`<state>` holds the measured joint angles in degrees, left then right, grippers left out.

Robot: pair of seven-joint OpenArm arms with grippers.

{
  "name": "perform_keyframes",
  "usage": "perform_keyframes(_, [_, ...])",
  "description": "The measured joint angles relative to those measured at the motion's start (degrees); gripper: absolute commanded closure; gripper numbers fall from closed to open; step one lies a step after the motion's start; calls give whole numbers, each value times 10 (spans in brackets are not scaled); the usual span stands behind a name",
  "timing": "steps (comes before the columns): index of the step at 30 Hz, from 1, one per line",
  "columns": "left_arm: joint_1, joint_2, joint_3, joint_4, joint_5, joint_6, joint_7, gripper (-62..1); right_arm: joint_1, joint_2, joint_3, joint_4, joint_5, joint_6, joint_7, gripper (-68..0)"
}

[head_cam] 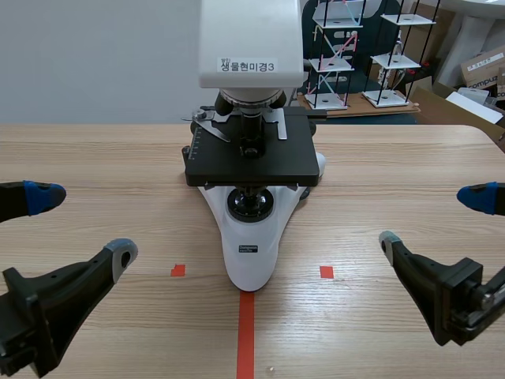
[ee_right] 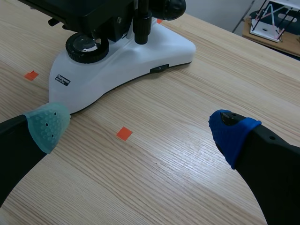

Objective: Point at the stage clip

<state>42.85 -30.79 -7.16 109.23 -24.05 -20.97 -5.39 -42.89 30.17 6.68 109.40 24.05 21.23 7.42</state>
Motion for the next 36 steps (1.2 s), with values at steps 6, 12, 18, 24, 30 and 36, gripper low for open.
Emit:
perform_keyframes(6, [0, 0, 0, 0, 0, 13, -13, -623, 0, 0, 0, 0, 0, 0, 0, -679])
perform_keyframes(12, [0, 0, 0, 0, 0, 12, -13, -623, 0, 0, 0, 0, 0, 0, 0, -679])
perform_keyframes(18, [0, 0, 0, 0, 0, 12, -13, -623, 0, 0, 0, 0, 0, 0, 0, -679])
perform_keyframes(24, [0, 0, 0, 0, 0, 12, -13, -623, 0, 0, 0, 0, 0, 0, 0, -679])
perform_keyframes(30, [0, 0, 0, 0, 0, 12, -13, -623, 0, 0, 0, 0, 0, 0, 0, -679])
perform_keyframes(36, [0, -7, 0, 0, -7, 12, -13, -623, 0, 0, 0, 0, 0, 0, 0, -679])
